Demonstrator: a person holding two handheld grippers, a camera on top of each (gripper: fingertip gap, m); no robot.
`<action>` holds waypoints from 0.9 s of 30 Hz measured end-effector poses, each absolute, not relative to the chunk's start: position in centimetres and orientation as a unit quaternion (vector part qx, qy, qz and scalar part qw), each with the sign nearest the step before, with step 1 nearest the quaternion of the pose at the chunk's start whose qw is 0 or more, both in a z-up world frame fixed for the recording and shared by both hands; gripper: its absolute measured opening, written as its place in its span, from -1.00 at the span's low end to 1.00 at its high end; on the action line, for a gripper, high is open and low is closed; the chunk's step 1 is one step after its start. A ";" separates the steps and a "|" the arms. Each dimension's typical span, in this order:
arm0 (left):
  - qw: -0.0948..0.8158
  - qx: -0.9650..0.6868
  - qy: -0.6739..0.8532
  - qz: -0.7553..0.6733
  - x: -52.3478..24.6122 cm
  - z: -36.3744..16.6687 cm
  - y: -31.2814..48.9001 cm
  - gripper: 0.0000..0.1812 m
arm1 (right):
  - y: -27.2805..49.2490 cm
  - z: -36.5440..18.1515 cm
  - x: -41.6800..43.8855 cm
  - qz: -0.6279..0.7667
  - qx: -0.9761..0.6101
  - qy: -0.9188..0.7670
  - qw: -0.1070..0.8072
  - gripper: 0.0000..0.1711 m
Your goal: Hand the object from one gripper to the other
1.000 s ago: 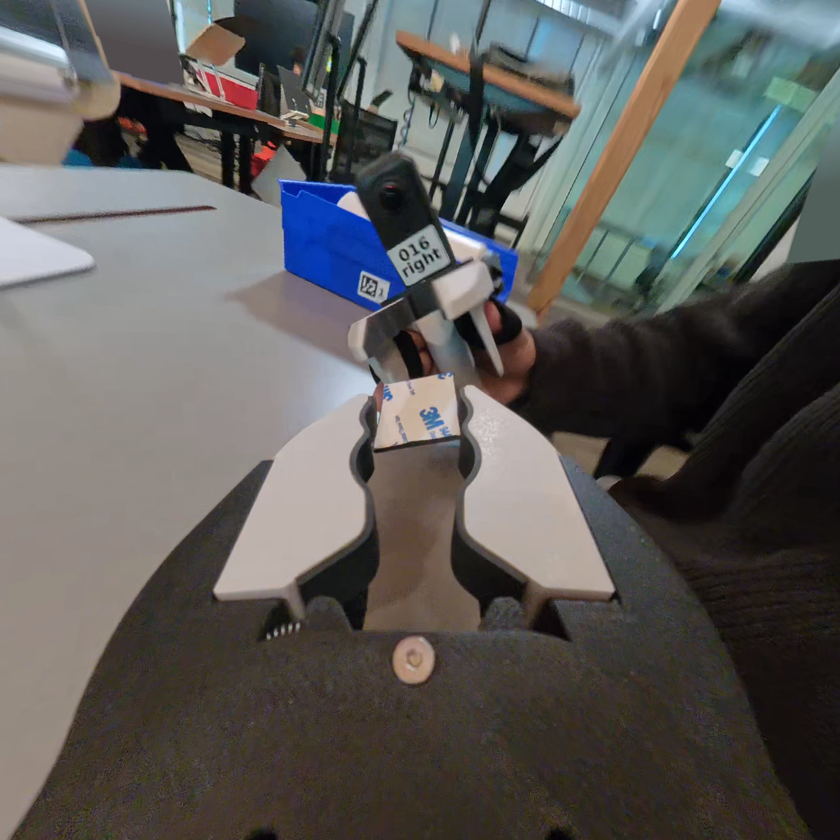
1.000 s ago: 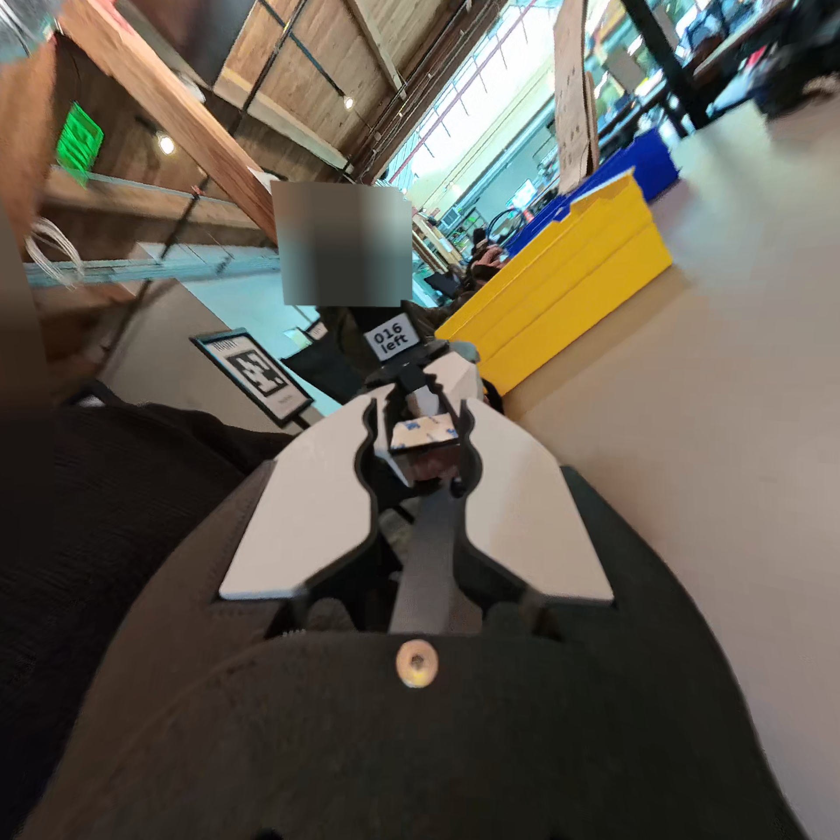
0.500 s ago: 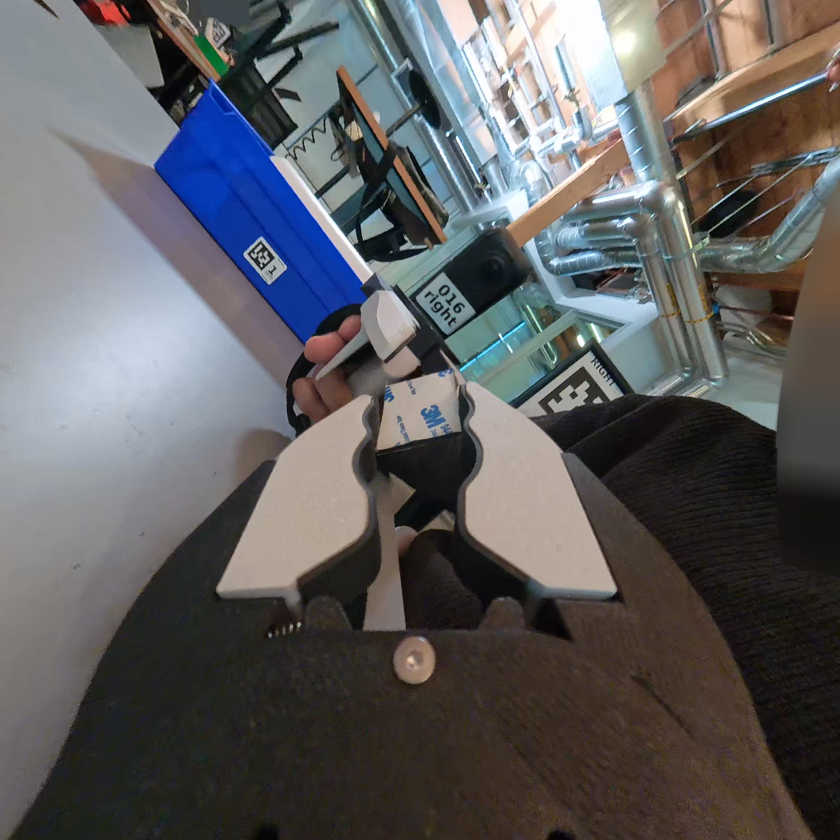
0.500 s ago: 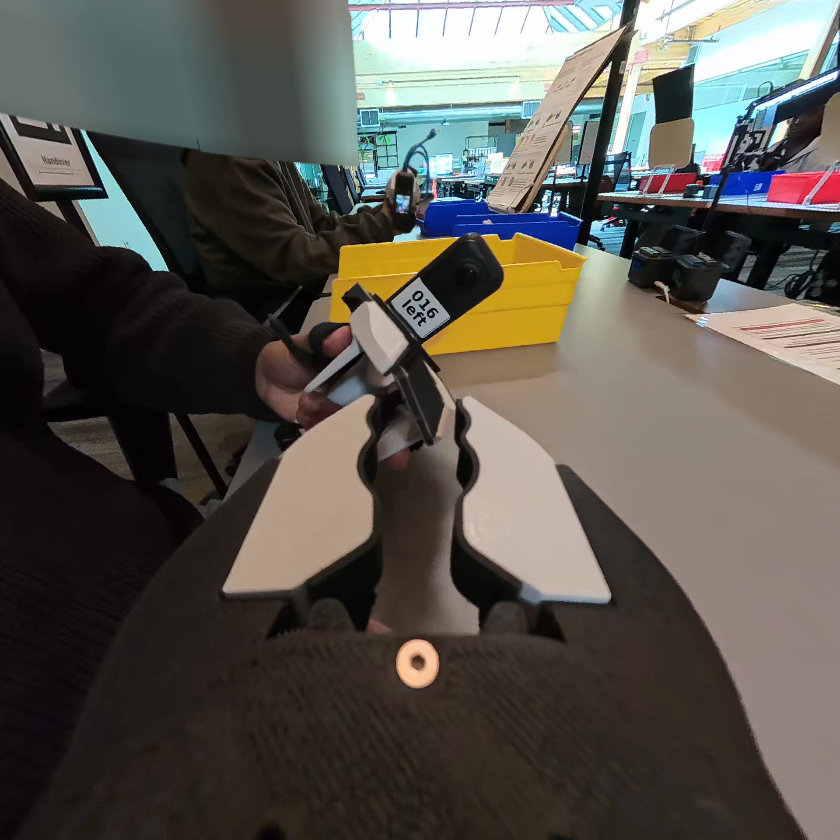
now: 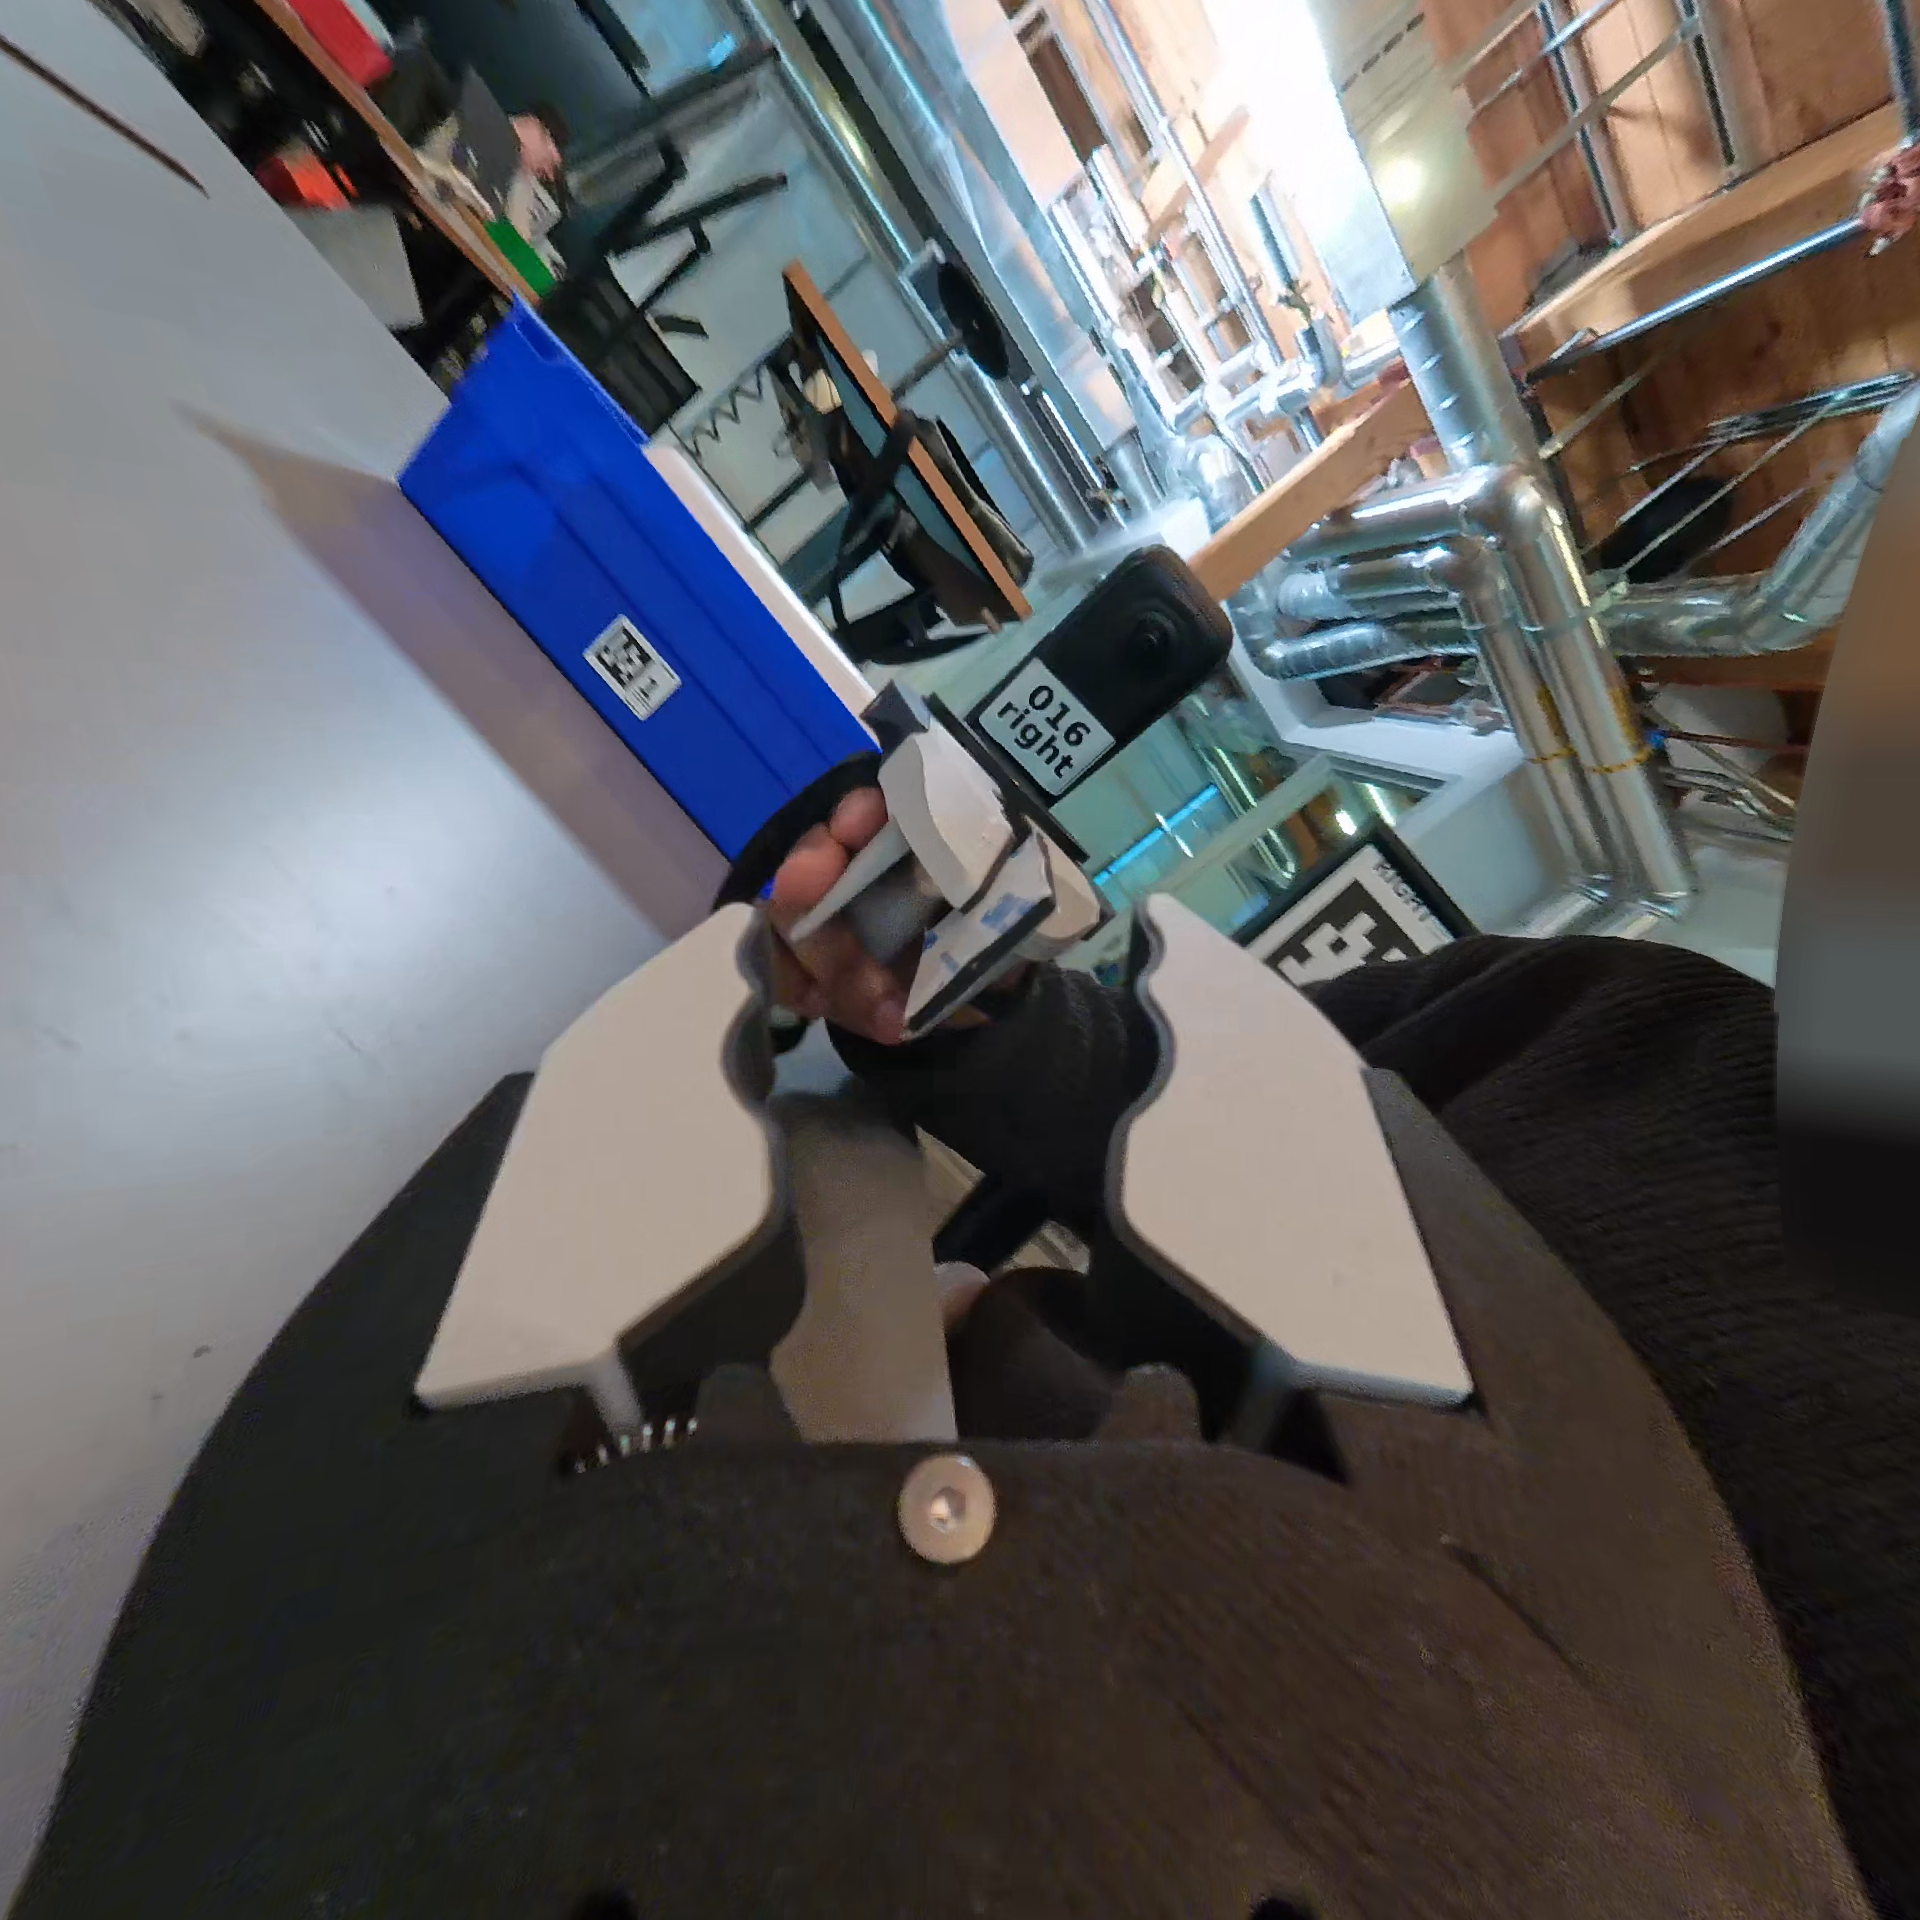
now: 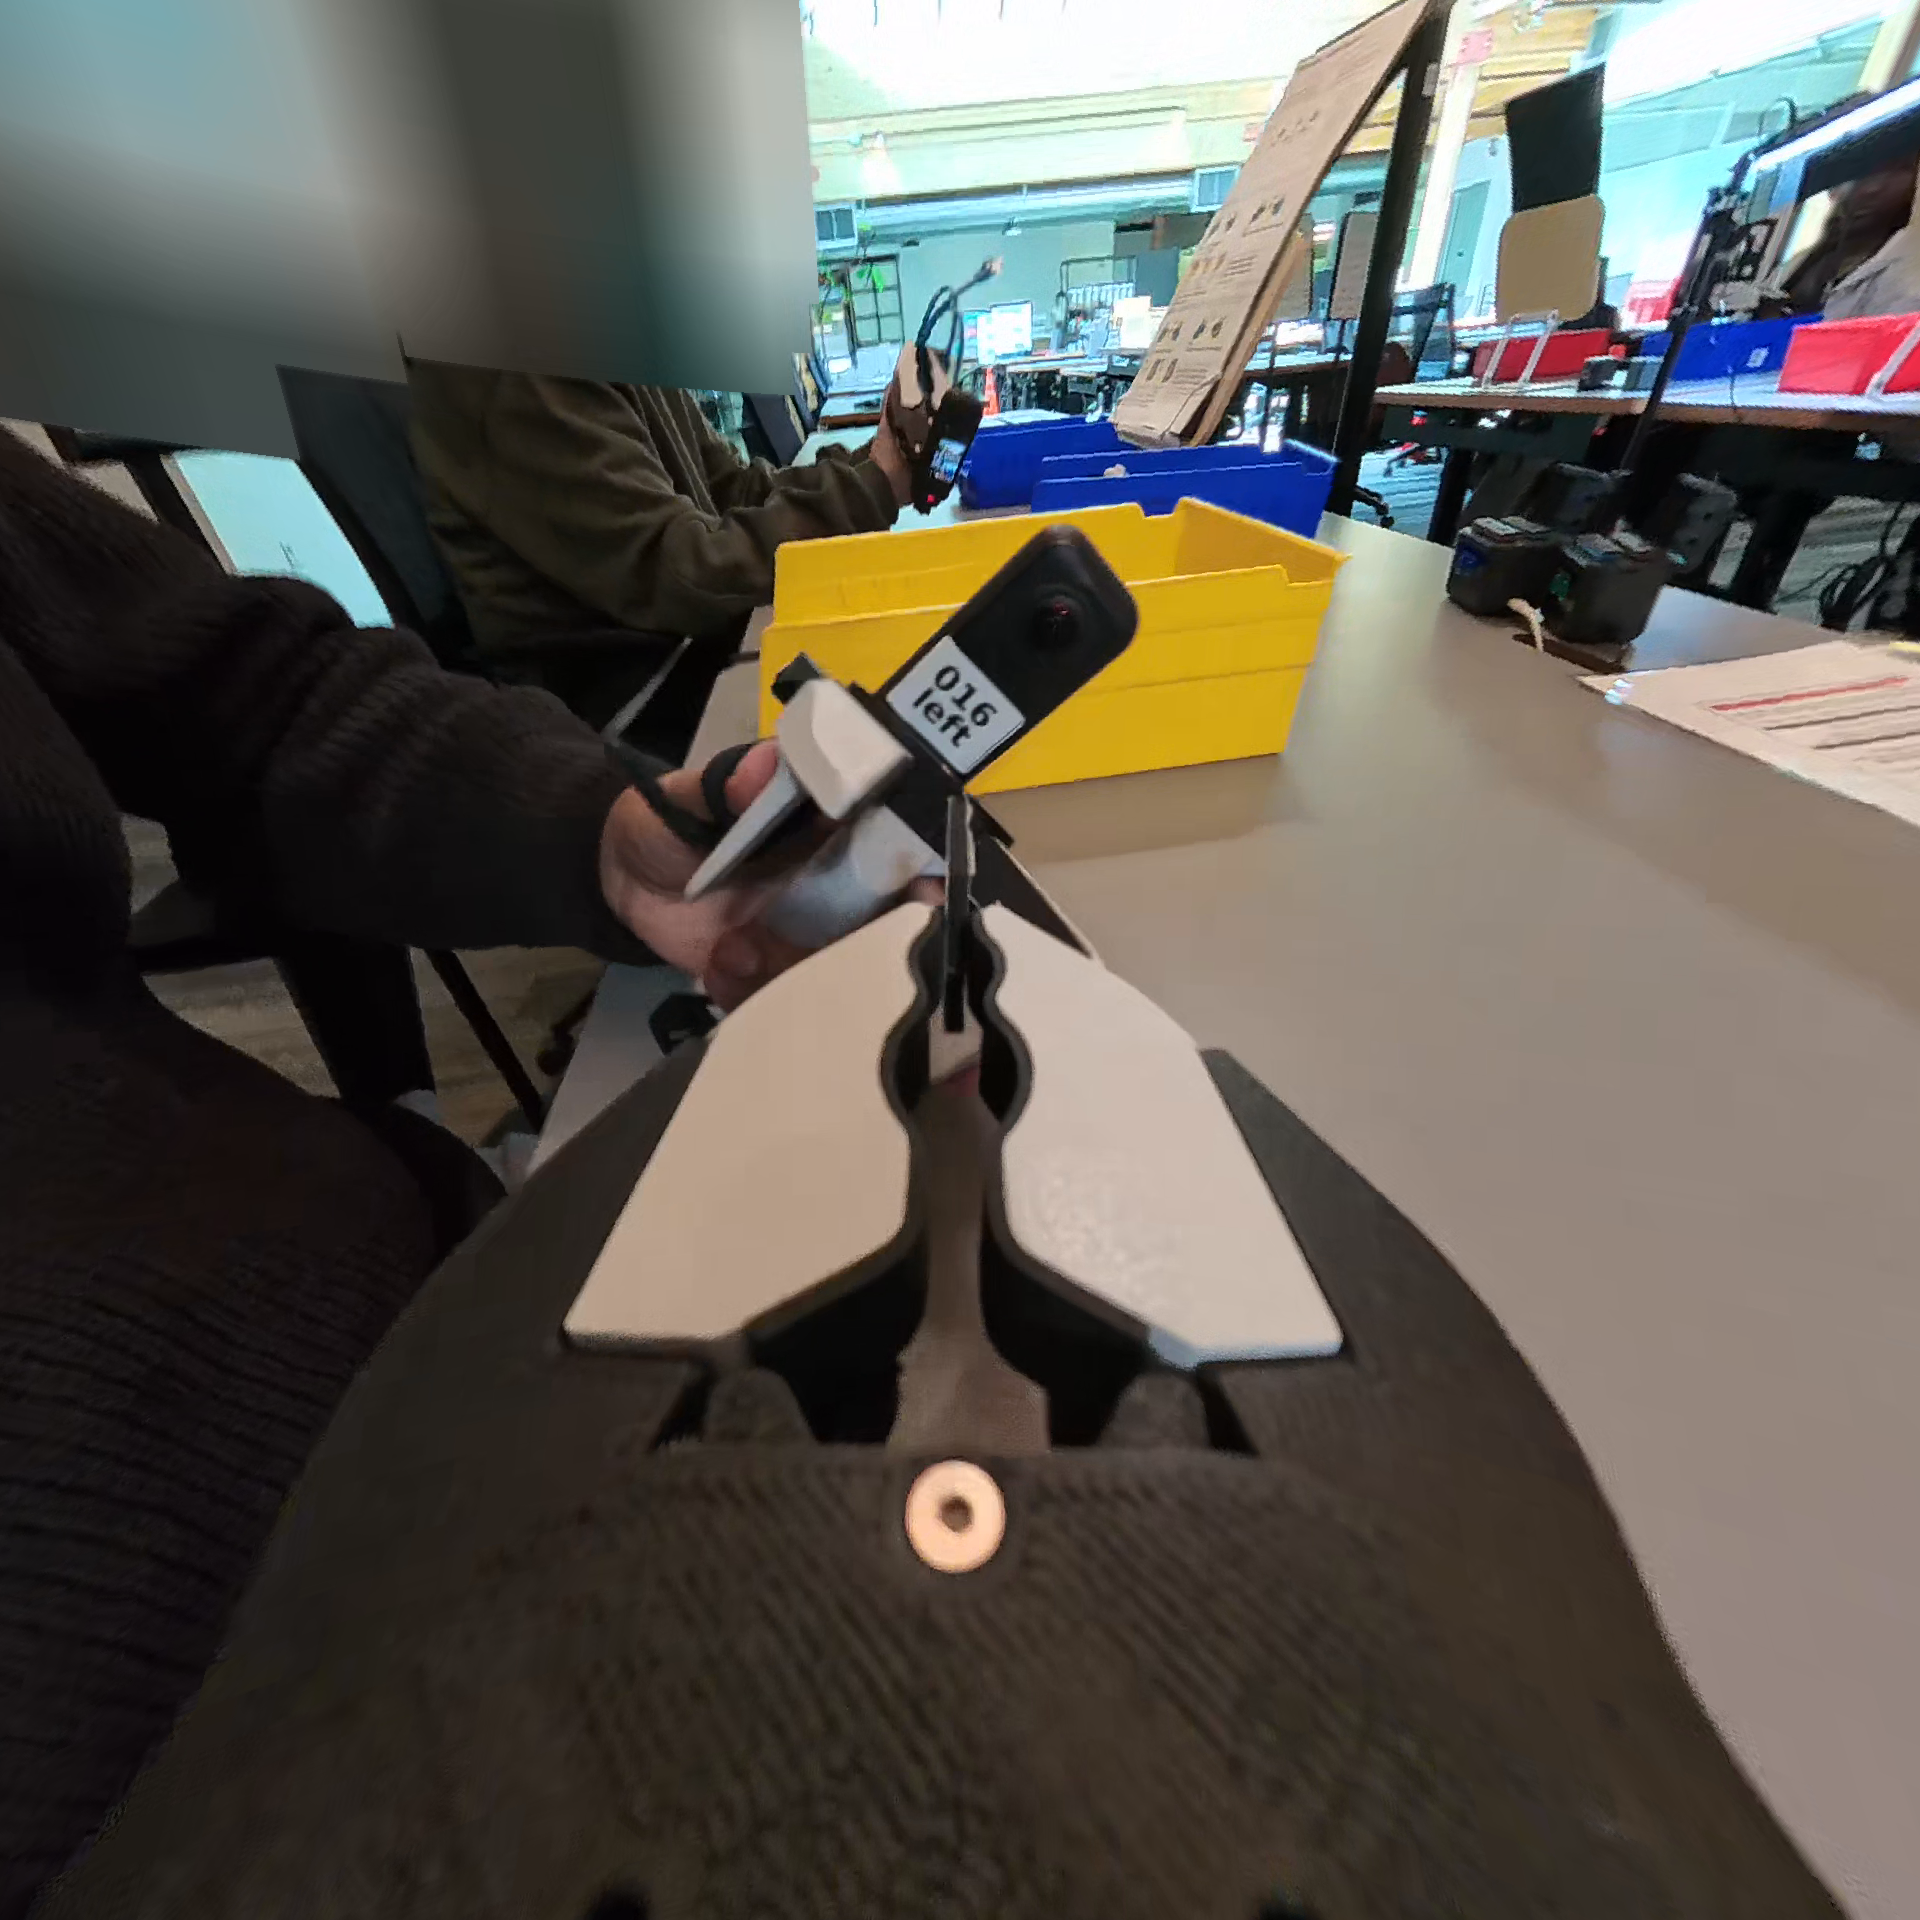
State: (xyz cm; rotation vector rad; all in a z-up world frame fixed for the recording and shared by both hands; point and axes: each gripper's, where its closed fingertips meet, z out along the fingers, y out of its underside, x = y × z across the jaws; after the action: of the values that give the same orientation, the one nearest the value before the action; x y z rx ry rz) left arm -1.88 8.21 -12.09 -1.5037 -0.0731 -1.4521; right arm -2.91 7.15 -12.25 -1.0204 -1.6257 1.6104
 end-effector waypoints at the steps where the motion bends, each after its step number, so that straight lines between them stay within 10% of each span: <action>1: 0.513 -0.622 -0.030 -0.591 -2.1 -11.9 8.3 -0.22 | 7.5 -12.1 -2.9 0.622 -0.397 -0.604 0.303 -0.95; 13: 0.560 -0.656 0.011 -0.505 -2.3 -12.0 8.5 -0.17 | 8.8 -11.3 -2.7 0.707 -0.457 -0.509 0.179 -0.96; 27: 0.587 -0.670 0.012 -0.455 -3.7 -11.9 8.5 -0.56 | 9.1 -12.0 -3.0 0.691 -0.472 -0.516 0.182 -0.95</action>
State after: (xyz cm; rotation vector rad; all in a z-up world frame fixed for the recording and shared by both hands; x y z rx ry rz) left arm -3.74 8.45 -11.89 -1.5609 0.0279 -1.0605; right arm -2.96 9.12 -12.01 -1.3315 -1.4573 1.9514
